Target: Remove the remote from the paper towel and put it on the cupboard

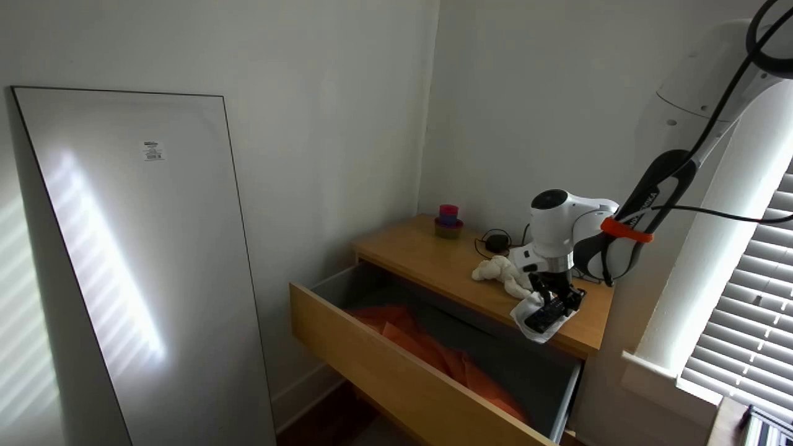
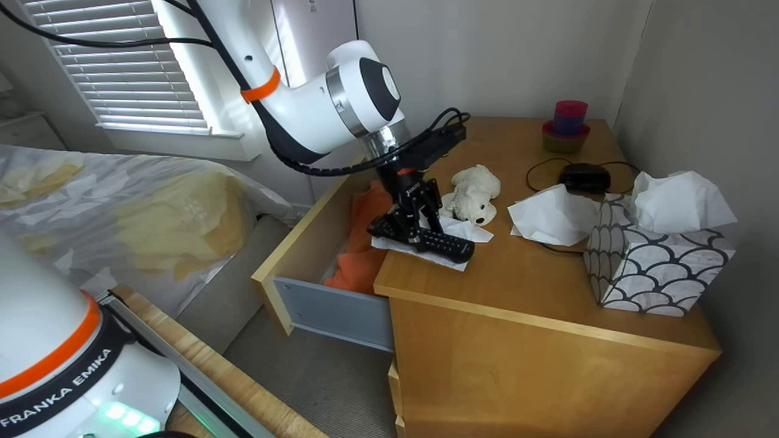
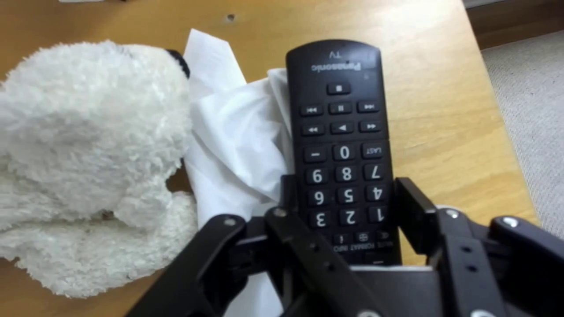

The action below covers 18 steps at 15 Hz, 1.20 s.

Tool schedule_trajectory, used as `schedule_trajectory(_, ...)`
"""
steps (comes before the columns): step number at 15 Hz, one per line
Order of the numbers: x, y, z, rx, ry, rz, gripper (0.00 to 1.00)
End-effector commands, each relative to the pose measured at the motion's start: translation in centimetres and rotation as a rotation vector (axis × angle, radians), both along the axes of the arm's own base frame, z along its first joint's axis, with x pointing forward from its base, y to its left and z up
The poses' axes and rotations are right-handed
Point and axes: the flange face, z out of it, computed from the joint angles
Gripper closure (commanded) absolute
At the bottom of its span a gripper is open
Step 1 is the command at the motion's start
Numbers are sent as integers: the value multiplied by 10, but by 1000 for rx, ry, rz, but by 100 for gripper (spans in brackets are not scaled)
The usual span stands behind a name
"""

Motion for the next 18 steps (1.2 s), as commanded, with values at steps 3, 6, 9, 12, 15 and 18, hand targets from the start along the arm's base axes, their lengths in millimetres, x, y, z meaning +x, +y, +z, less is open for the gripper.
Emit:
schedule_trajectory(3,-8,1,7,5,-18,-2,69)
schedule_trajectory(6,-20,-1,23,27,-27,-26,69)
schedule_trajectory(9,-34,-4,42,58,-58,-67,69)
schedule_trajectory(12,-44,-12,61,102,-95,-156,69)
schedule_trajectory(15,-49,-23,80,168,-136,-289,69)
schedule_trajectory(18,-56,-47,104,271,-170,-458,69)
